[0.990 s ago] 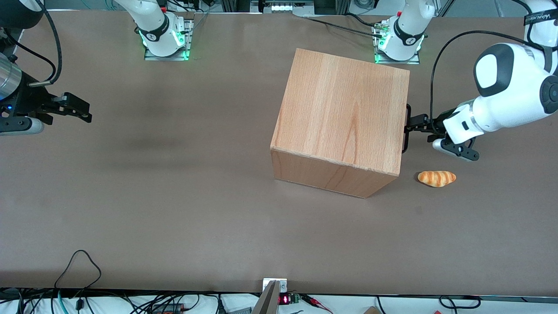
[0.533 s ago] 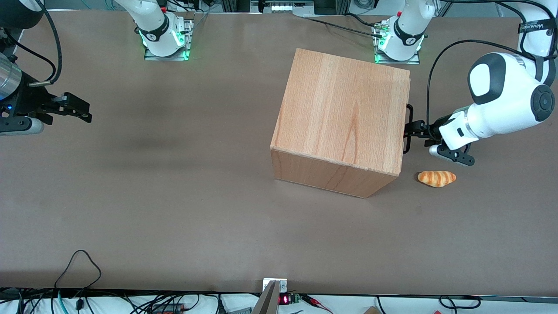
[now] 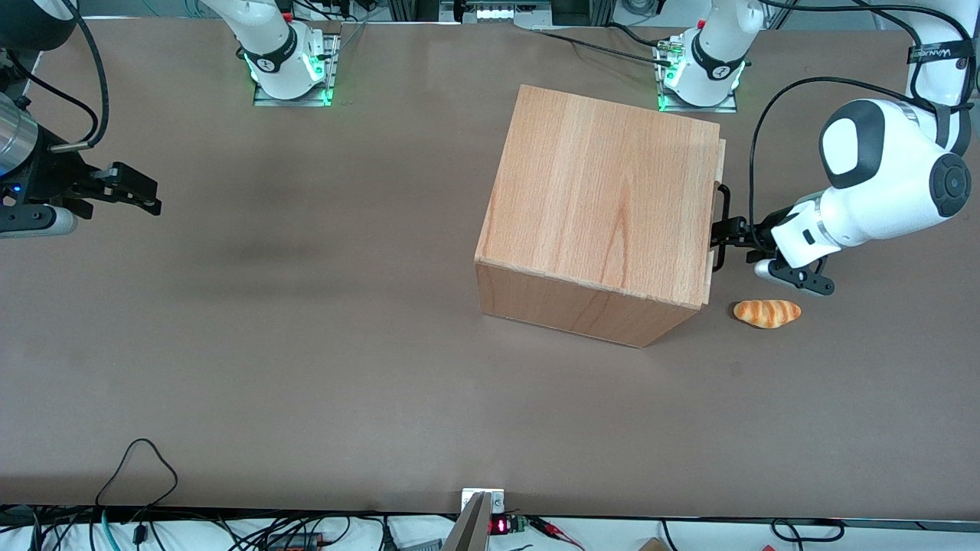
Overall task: Open top drawer with left arm
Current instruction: 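Pull the handle away from the cabinet with the left gripper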
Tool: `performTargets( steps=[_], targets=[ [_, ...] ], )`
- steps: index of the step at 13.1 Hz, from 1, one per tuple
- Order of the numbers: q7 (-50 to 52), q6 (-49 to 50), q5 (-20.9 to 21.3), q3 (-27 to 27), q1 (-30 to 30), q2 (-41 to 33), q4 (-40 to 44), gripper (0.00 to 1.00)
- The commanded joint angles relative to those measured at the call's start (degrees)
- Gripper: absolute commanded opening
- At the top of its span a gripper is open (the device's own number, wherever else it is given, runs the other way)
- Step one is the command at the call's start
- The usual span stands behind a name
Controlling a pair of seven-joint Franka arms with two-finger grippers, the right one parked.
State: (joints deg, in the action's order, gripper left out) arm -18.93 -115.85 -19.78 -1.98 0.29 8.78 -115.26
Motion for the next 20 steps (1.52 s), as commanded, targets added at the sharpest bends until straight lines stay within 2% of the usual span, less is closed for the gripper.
performTargets(
  steps=[1, 4, 7, 9, 11, 14, 20],
  targets=[
    [-0.85, -4.12, -0.87, 0.66, 2.95, 1.85, -0.05, 1.0],
    [-0.94, -4.12, -0.87, 1.09, 7.43, 2.12, 0.48, 1.0],
    [-5.32, -4.47, -0.7, 5.83, 8.75, 3.86, 2.92, 1.0],
    [-8.04, -7.0, 4.11, 6.11, 12.0, 5.54, 4.51, 1.0],
    [-10.07, -7.11, 5.02, 6.46, 14.03, 6.33, 6.18, 1.0],
    [-12.45, -7.11, 5.02, 7.86, 14.74, 6.42, 7.24, 1.0],
    [-10.79, -6.93, 5.1, 8.13, 14.92, 5.9, 9.35, 1.0]
  ],
)
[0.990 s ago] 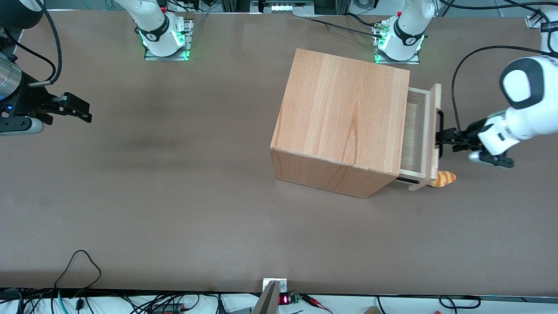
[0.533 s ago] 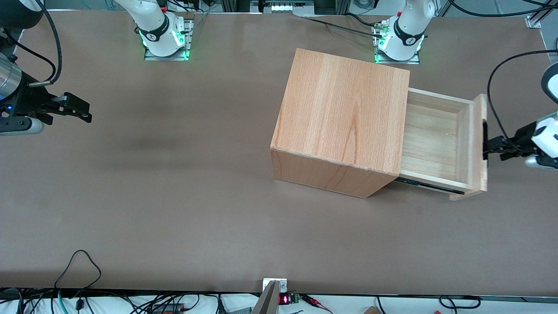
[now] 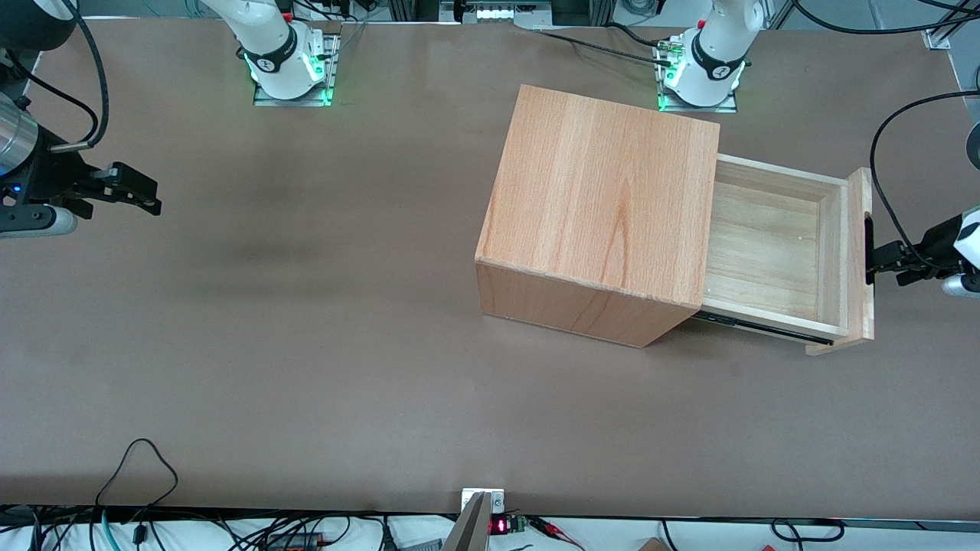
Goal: Open top drawer with left arm
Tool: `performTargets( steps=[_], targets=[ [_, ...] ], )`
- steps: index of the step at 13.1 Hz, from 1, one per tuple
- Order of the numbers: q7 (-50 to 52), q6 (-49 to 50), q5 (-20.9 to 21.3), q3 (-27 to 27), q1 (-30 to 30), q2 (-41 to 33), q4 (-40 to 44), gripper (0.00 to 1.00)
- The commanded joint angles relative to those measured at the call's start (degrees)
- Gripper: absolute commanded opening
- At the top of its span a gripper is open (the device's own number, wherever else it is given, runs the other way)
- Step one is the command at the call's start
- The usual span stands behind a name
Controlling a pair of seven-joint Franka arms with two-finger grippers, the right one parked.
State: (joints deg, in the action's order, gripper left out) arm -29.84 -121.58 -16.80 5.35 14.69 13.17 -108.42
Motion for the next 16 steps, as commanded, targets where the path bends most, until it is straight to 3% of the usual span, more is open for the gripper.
performTargets(
  steps=[1, 6, 11, 16],
  targets=[
    [1.88, -0.86, 2.13, 1.06, 0.52, 1.25, 2.69, 1.0],
    [12.69, 1.33, 3.97, 1.68, -0.09, -1.04, 3.83, 1.0],
    [26.31, 11.17, 8.27, 1.68, -1.5, -4.19, 7.26, 1.0],
    [30.98, 26.1, 10.3, 3.35, -6.42, -9.64, 12.61, 1.0]
  ],
)
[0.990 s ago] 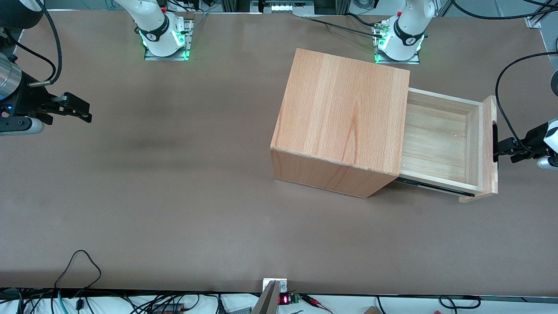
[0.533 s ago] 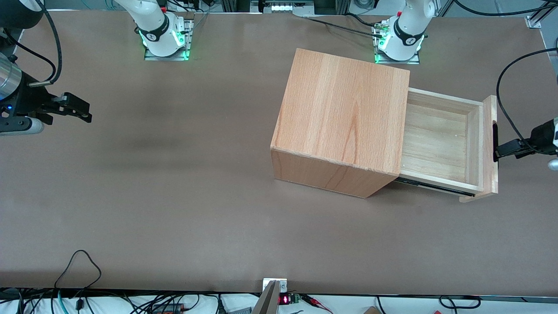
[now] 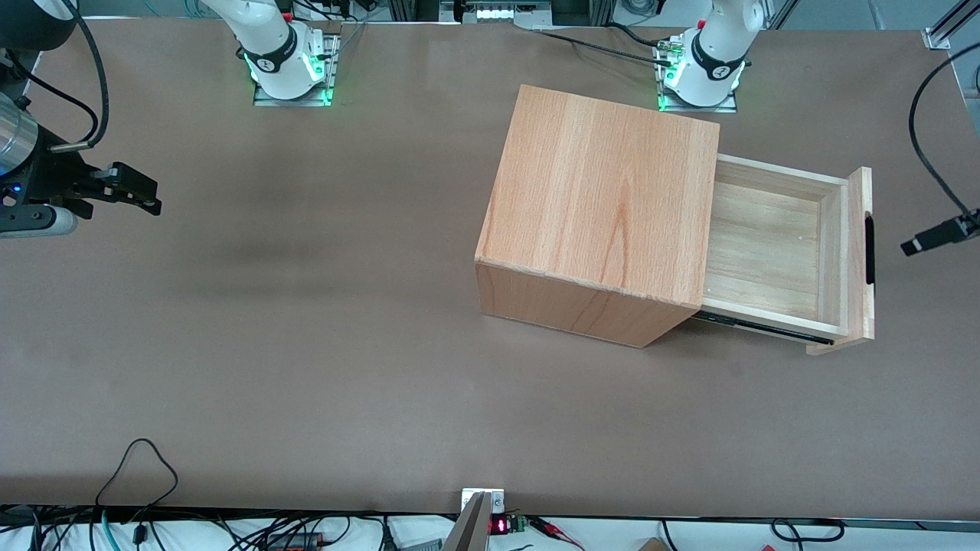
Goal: Open top drawer with left arm
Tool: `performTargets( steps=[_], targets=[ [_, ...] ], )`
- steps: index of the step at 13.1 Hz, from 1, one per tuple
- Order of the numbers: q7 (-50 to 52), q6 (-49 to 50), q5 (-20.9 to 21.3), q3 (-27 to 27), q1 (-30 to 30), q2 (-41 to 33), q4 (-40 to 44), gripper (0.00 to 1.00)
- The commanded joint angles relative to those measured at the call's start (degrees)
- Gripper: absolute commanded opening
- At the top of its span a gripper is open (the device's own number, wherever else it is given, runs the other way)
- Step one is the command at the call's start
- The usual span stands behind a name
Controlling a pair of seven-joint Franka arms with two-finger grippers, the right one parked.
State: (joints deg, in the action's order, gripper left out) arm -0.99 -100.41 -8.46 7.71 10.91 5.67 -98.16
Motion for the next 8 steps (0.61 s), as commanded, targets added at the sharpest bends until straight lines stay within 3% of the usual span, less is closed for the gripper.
performTargets(
  steps=[1, 3, 8],
  targets=[
    [2.75, 7.84, 2.05, 1.08, -4.13, -3.63, 3.57, 1.0],
    [5.2, 11.54, 4.84, 0.99, -7.99, -6.62, 5.16, 1.0],
    [8.46, 15.95, 5.39, -2.34, -11.53, -13.48, 5.26, 1.0]
  ],
)
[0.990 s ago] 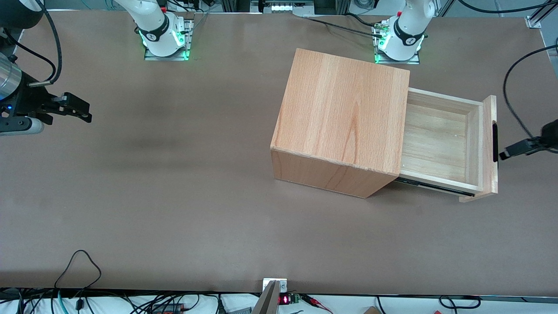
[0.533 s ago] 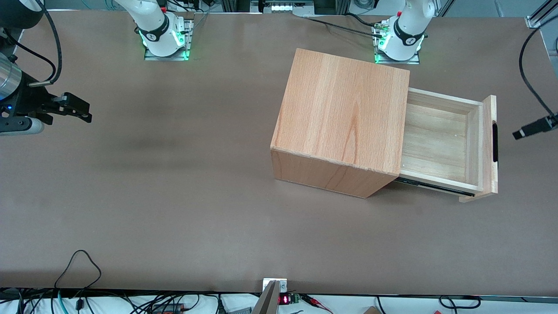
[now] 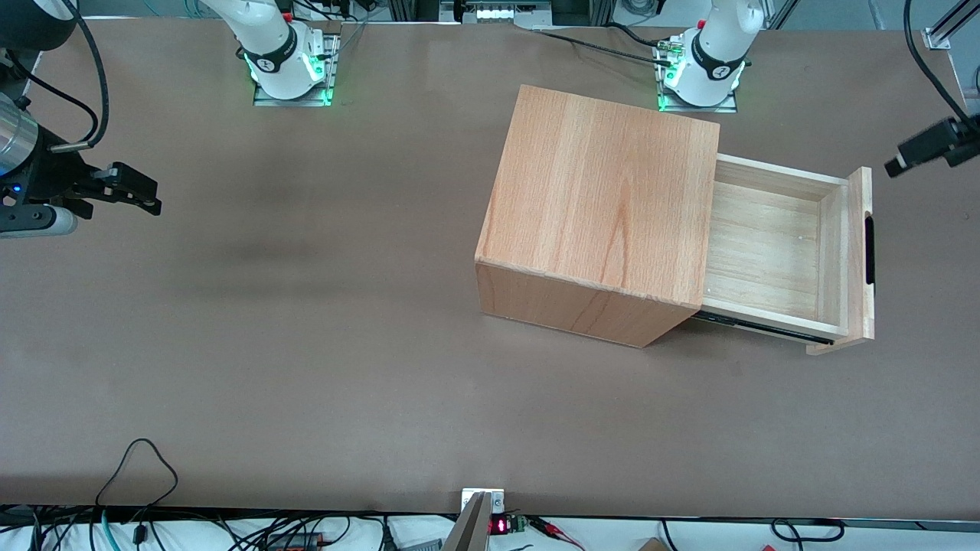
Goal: Open top drawer with left arm
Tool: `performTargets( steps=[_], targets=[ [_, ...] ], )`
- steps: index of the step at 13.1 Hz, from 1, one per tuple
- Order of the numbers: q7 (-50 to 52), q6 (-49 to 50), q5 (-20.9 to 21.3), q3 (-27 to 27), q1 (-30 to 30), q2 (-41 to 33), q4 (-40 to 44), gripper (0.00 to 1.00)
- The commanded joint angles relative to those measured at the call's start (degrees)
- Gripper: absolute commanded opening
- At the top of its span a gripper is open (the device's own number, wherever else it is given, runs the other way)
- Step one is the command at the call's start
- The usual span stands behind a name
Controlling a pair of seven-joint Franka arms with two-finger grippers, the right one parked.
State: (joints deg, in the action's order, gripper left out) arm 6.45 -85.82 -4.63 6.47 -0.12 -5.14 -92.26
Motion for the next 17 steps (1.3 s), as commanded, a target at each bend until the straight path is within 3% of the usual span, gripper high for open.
performTargets(
  steps=[1, 5, 17],
  targets=[
    [1.11, 1.61, 1.55, -1.64, -0.49, -3.03, -0.82, 1.0],
    [1.11, -3.03, 1.55, -1.9, -0.49, -2.95, -5.29, 1.0],
    [0.41, -5.41, 1.73, -2.26, -0.49, -2.24, -5.3, 1.0]
  ],
)
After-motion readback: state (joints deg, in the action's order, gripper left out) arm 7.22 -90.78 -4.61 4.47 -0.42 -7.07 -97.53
